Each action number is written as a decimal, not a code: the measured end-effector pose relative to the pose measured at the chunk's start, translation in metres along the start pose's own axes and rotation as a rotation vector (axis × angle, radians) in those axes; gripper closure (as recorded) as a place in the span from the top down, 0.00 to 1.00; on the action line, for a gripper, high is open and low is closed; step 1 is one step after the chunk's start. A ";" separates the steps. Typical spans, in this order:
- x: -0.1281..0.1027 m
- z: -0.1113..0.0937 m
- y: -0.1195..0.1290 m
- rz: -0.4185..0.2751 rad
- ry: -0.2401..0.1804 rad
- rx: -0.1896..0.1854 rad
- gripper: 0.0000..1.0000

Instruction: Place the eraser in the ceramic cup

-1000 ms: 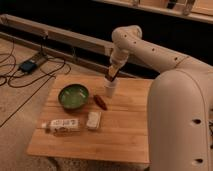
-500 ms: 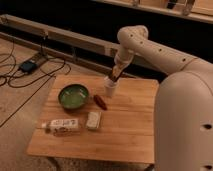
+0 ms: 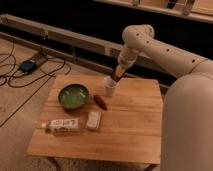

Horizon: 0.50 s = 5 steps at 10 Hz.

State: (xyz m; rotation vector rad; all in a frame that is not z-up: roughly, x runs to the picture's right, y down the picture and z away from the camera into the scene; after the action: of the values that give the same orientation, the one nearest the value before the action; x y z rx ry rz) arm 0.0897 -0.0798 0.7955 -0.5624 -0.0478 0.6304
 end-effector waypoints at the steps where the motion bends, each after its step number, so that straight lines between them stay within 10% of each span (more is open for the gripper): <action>1: 0.001 -0.001 0.000 0.000 -0.001 0.001 0.75; 5: -0.006 0.003 0.005 -0.012 0.001 -0.001 0.80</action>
State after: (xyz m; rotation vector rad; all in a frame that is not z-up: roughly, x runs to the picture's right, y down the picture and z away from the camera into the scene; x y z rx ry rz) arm 0.0813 -0.0779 0.7964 -0.5628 -0.0505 0.6189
